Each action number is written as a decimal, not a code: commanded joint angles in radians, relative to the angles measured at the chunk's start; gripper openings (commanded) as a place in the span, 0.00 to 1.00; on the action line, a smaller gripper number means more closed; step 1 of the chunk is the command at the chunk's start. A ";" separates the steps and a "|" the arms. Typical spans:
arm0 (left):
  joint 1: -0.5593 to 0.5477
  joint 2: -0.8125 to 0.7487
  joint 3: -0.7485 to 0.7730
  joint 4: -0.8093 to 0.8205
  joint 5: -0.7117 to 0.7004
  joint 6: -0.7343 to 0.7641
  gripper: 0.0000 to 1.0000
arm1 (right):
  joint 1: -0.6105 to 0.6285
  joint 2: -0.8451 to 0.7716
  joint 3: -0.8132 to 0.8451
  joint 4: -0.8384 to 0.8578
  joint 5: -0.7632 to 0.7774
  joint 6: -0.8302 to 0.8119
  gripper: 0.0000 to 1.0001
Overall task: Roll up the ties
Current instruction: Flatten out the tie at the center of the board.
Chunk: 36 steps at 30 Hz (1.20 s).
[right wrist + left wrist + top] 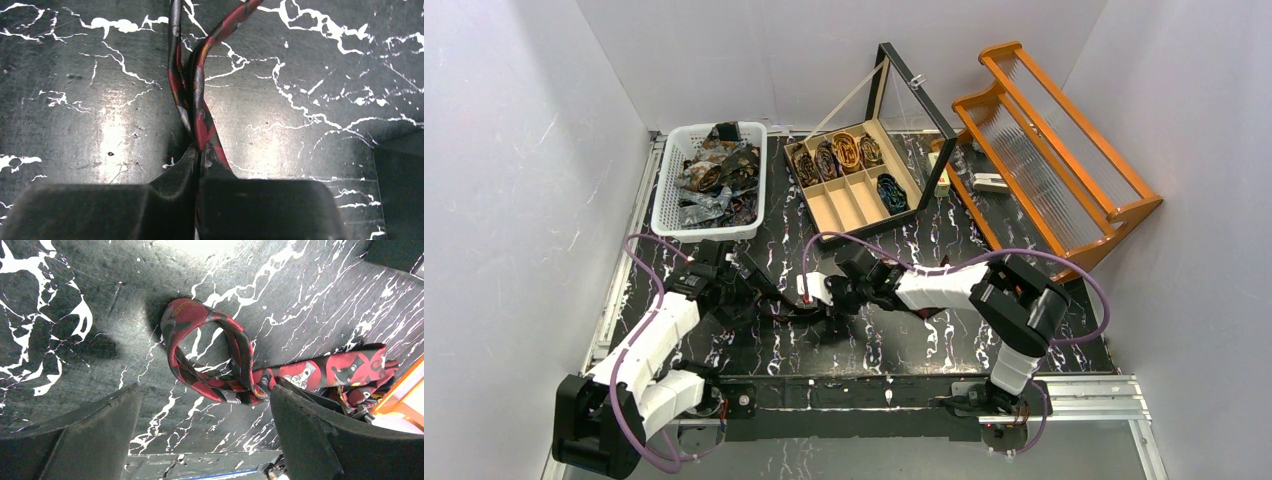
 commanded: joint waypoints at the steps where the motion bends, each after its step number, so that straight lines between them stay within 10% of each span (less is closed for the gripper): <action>1: 0.006 -0.020 -0.032 0.015 0.022 -0.058 0.98 | 0.043 -0.050 -0.045 0.095 0.066 0.082 0.03; 19: 0.005 0.095 -0.096 0.017 -0.042 -0.022 0.96 | 0.235 -0.033 -0.172 0.418 0.599 0.039 0.04; 36: 0.006 0.035 -0.092 0.004 -0.102 0.042 0.29 | 0.318 -0.009 -0.175 0.473 0.646 0.029 0.12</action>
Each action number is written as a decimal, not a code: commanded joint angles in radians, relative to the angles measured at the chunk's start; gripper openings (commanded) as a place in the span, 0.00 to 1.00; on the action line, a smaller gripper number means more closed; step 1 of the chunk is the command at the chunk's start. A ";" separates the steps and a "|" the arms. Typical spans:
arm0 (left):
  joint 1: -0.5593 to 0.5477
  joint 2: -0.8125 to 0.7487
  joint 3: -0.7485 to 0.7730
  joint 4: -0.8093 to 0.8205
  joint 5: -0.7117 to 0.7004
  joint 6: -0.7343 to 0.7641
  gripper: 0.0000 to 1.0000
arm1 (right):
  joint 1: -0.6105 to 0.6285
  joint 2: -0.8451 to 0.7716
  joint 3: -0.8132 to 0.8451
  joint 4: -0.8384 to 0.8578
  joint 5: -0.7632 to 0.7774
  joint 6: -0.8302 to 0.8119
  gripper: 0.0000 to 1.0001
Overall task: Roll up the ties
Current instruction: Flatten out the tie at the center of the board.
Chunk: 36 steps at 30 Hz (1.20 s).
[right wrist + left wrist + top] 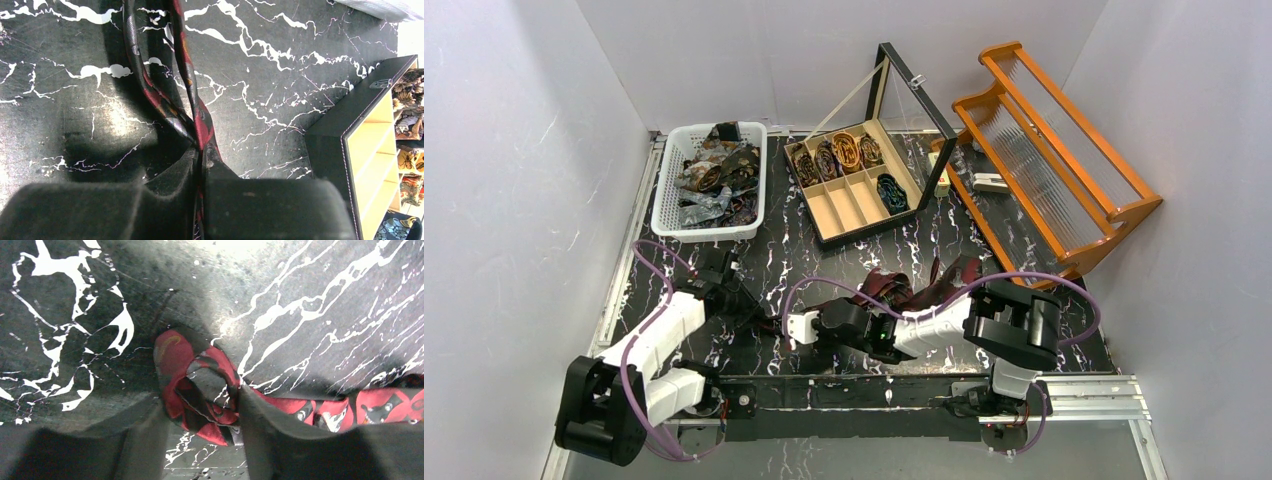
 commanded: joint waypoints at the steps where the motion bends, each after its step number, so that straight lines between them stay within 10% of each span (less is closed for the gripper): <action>1: 0.006 -0.051 -0.002 -0.049 -0.048 0.030 0.23 | 0.010 -0.002 0.011 0.045 0.018 0.022 0.15; 5: 0.005 -0.072 0.036 -0.054 -0.093 0.071 0.00 | 0.010 -0.060 0.080 -0.062 -0.044 0.130 0.43; 15: 0.006 -0.228 0.380 -0.309 -0.423 0.161 0.00 | -0.197 -0.386 0.171 -0.418 0.088 0.737 0.97; 24: 0.007 -0.195 0.542 -0.422 -0.456 0.177 0.00 | -0.515 -0.414 0.176 -1.040 -0.077 1.420 0.98; 36: 0.008 -0.211 0.497 -0.422 -0.390 0.191 0.00 | -0.516 -0.200 0.345 -1.141 -0.075 1.689 0.97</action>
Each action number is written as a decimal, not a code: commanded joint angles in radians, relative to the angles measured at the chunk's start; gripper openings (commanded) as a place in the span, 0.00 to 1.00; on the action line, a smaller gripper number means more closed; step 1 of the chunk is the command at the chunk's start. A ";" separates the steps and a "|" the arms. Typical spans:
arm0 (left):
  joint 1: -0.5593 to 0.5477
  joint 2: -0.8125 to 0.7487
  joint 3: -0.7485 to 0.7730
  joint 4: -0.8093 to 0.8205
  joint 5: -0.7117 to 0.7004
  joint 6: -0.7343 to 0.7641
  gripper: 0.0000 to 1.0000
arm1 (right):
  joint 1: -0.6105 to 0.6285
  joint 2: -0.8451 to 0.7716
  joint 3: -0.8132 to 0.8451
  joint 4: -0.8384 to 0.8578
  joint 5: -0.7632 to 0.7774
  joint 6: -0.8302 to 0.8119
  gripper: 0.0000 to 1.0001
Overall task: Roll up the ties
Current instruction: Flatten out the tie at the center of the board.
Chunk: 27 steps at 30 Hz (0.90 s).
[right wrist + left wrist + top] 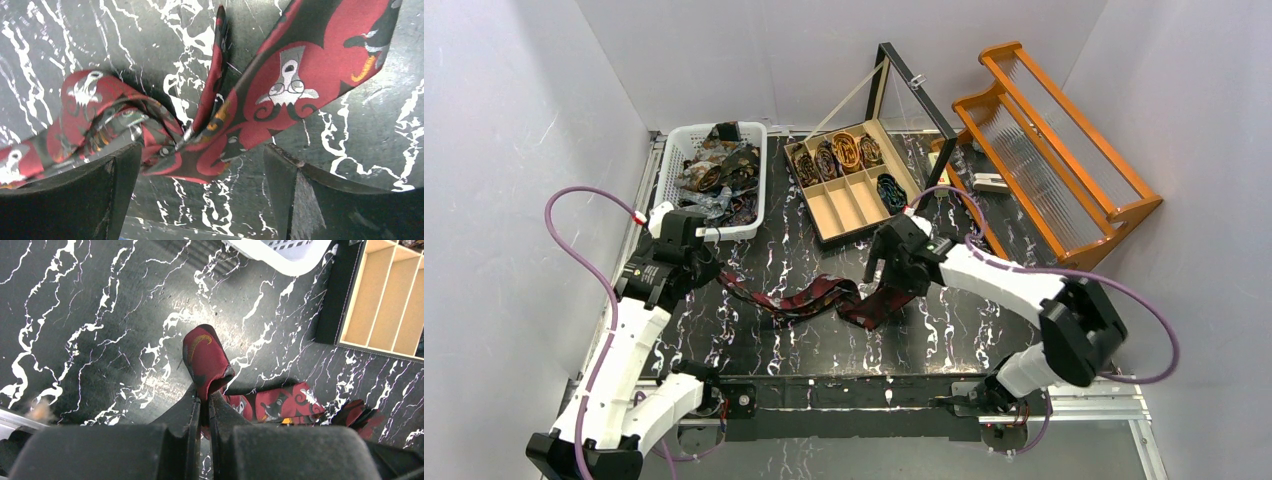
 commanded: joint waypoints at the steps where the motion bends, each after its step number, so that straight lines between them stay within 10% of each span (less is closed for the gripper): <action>1: 0.007 -0.018 -0.023 -0.033 0.016 0.012 0.00 | 0.002 0.146 0.162 -0.158 0.027 0.145 0.96; 18: 0.006 -0.006 -0.027 -0.045 0.027 0.032 0.00 | 0.003 0.356 0.246 -0.276 0.122 0.232 0.66; 27: 0.007 0.015 0.037 -0.096 -0.008 0.040 0.00 | 0.003 0.195 0.246 -0.230 0.259 0.092 0.12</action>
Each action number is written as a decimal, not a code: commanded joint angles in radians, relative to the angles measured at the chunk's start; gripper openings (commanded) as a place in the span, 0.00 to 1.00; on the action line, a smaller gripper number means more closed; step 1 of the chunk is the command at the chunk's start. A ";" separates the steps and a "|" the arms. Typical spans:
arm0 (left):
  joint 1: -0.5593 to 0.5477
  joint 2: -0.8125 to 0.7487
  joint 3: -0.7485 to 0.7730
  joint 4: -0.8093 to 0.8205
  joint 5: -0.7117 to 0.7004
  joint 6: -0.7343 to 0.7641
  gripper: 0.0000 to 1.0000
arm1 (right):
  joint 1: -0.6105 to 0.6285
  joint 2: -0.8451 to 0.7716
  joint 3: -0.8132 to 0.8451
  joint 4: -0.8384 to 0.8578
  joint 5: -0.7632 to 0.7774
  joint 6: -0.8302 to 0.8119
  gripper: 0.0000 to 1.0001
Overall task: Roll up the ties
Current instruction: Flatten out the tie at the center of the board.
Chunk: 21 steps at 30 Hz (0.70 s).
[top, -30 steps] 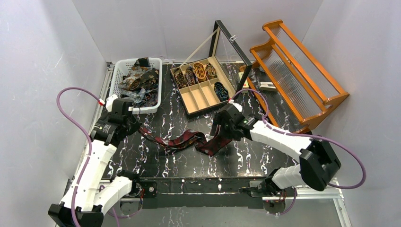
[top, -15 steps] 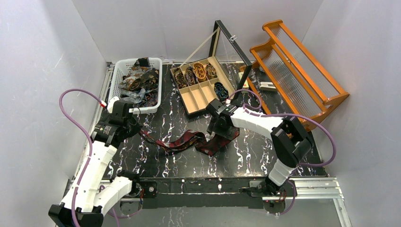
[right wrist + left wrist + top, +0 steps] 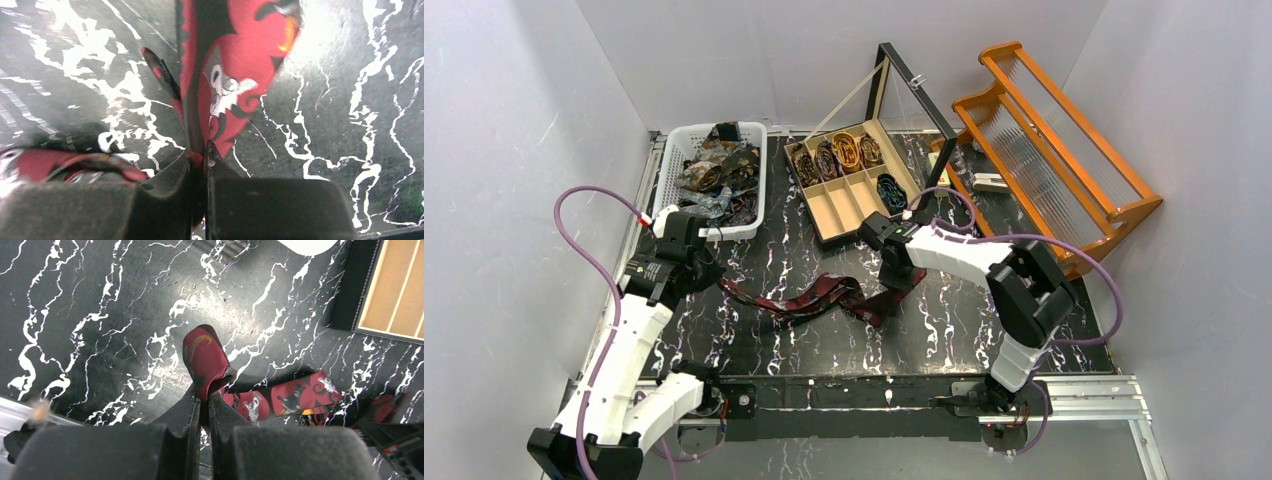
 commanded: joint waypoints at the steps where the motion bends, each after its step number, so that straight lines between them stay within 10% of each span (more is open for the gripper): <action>1: 0.007 0.014 0.076 -0.082 -0.064 0.013 0.00 | 0.001 -0.200 0.012 0.054 0.116 -0.124 0.10; 10: 0.007 0.056 0.306 -0.274 -0.320 0.002 0.00 | -0.038 -0.777 -0.293 0.497 0.087 -0.491 0.01; 21: 0.007 0.049 -0.063 -0.154 -0.153 -0.052 0.00 | -0.059 -1.043 -0.715 0.933 -0.028 -0.519 0.01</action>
